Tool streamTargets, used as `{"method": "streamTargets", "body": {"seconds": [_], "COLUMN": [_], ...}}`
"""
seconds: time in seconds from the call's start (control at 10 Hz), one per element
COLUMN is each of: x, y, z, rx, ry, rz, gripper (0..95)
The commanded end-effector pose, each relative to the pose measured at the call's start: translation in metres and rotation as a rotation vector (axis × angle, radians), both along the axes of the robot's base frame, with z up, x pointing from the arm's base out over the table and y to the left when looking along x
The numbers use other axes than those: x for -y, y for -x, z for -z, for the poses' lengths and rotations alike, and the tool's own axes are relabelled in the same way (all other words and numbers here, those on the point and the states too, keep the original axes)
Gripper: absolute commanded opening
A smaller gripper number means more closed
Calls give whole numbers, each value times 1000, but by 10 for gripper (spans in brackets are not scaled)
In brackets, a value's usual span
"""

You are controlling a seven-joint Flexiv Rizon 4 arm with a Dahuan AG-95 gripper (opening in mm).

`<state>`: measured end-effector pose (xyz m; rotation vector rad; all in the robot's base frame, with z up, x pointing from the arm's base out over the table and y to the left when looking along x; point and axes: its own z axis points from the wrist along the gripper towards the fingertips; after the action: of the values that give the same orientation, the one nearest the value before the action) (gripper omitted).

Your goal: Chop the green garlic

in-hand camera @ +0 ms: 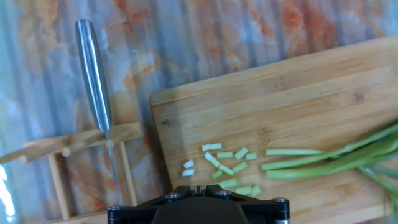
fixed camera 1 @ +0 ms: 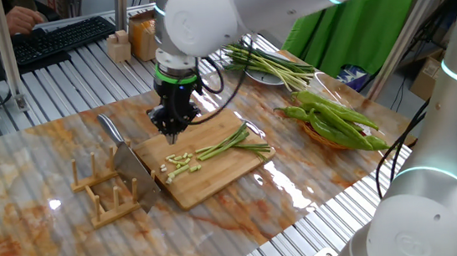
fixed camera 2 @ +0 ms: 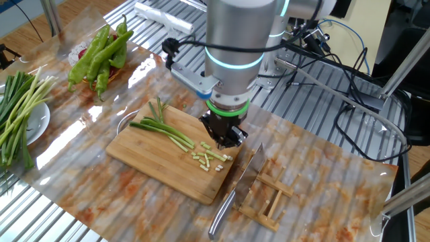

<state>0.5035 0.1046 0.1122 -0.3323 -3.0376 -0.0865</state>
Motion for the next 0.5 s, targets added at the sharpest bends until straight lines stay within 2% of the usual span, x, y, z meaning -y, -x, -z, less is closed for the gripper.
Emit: {"method": "streamTargets", "body": {"seconds": [0.1, 0.4, 0.5], "x": [-9, -23, -25], "y": [0, 1, 2], "z": [2, 2, 2], "rx": [-7, -7, -7], "ry": [-25, -25, -26], "rz": [22, 34, 34], "gripper": [0, 0, 190]}}
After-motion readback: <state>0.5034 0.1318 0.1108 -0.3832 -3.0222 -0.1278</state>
